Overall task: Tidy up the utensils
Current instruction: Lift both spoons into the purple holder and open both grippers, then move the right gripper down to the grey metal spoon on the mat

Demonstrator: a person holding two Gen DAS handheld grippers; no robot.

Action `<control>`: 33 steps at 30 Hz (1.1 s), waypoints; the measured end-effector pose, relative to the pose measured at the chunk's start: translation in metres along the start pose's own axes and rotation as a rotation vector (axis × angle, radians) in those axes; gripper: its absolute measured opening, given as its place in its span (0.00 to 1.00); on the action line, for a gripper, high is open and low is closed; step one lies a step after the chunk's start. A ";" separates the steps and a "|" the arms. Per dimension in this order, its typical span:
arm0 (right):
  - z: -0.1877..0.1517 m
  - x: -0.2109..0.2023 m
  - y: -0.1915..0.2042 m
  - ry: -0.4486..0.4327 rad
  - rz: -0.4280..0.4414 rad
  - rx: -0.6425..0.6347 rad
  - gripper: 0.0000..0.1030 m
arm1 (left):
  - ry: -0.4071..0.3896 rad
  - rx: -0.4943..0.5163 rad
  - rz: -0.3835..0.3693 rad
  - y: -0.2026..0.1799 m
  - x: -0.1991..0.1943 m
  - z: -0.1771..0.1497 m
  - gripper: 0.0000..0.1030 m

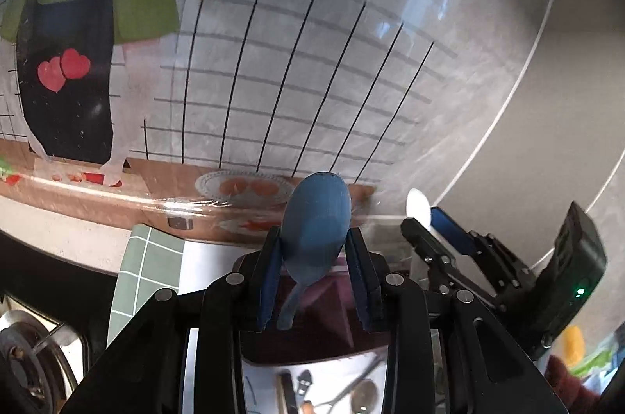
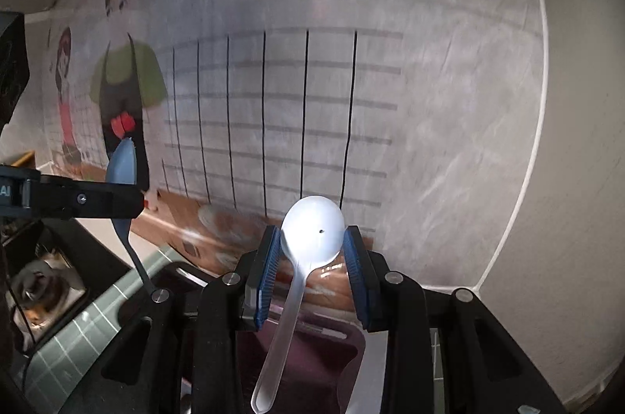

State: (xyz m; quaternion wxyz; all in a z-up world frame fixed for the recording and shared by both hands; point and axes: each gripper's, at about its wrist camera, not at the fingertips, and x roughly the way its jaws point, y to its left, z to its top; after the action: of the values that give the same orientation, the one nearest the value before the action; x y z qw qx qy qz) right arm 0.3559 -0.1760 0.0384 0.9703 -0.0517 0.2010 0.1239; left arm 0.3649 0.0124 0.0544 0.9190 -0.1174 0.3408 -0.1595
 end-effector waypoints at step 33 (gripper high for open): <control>-0.147 -0.051 0.038 0.549 0.091 0.185 0.33 | 0.204 -0.070 0.199 0.053 -0.112 -0.208 0.65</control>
State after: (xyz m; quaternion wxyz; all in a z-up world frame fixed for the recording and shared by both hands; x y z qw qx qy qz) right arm 0.2449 -0.1728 -0.0774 0.8737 0.0143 0.4686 0.1297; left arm 0.1580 0.0809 -0.0513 0.8862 -0.0982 0.4478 -0.0670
